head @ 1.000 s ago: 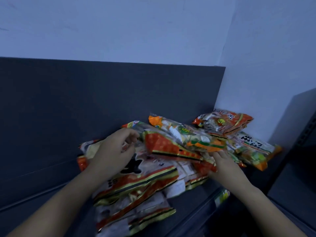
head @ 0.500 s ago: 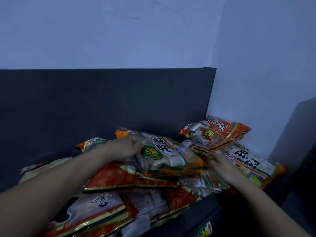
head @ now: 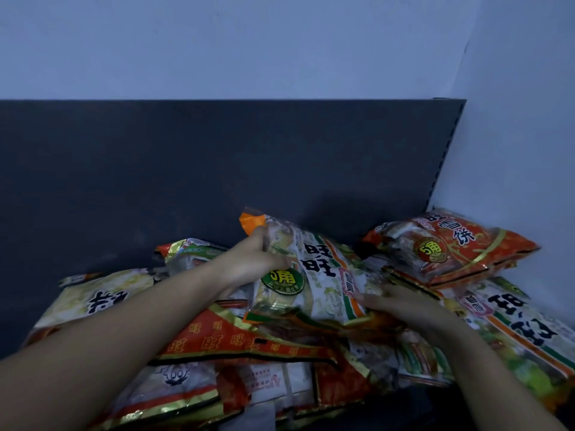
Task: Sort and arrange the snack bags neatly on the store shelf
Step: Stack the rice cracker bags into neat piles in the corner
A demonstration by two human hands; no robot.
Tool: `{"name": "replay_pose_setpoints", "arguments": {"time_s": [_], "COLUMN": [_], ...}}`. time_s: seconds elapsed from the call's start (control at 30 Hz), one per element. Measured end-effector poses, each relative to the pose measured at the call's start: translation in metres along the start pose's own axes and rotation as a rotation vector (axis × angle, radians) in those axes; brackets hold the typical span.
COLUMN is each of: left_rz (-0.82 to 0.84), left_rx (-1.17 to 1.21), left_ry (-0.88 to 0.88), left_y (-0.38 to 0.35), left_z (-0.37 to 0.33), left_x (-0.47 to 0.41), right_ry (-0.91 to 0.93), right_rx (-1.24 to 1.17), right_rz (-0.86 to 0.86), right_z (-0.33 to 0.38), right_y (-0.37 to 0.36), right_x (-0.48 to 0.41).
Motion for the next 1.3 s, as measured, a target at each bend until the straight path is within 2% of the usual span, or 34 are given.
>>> {"name": "replay_pose_setpoints", "arguments": {"time_s": [0.13, 0.27, 0.4, 0.47, 0.6, 0.7, 0.8, 0.9, 1.07, 1.17, 1.3], "left_rz": [-0.035, -0.124, -0.184, -0.282, -0.583, -0.723, -0.792, -0.864, -0.901, -0.973, -0.940], "left_rx": [0.083, -0.073, -0.066, 0.015, 0.136, -0.065, -0.157, -0.105, 0.055, 0.017, 0.144], "left_ry": [-0.187, -0.428, -0.629, -0.712, -0.744, -0.690, -0.544, -0.433, -0.321, -0.191, -0.068], "left_y": [0.010, 0.035, 0.078, 0.106, 0.167, 0.205, 0.241, 0.273, 0.300, 0.309, 0.307], "left_z": [-0.019, -0.049, -0.063, -0.059, -0.020, 0.022, 0.078, 0.138, 0.223, 0.266, 0.322], "left_x": [0.019, 0.059, 0.113, 0.150, 0.232, 0.284, 0.321, 0.363, 0.419, 0.441, 0.447], "right_ry": [0.012, 0.130, 0.249, 0.315, 0.486, 0.570, 0.632, 0.704, 0.675, 0.671, 0.635], "right_rx": [-0.142, -0.293, -0.278, -0.272, -0.255, -0.212, -0.141, -0.061, -0.092, -0.126, -0.184], "right_rz": [-0.002, -0.057, -0.148, -0.175, -0.212, -0.250, -0.290, -0.280, -0.168, -0.137, -0.130], "right_z": [0.001, 0.034, 0.081, 0.107, 0.158, 0.188, 0.208, 0.220, 0.205, 0.193, 0.165], "right_y": [-0.007, -0.021, -0.044, -0.066, -0.130, -0.191, -0.255, -0.332, -0.444, -0.496, -0.543], "right_x": [0.000, 0.014, 0.038, 0.054, 0.093, 0.116, 0.133, 0.145, 0.142, 0.142, 0.138]}}
Point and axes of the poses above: each hand's wrist, its own x-axis away from the middle knuckle, its own y-axis out of the back of the hand, z = x × y, the point moved 8 cm from there along -x, towards the middle knuckle, and after that the axes turned 2 degrees about z, right-handed, at the moved point
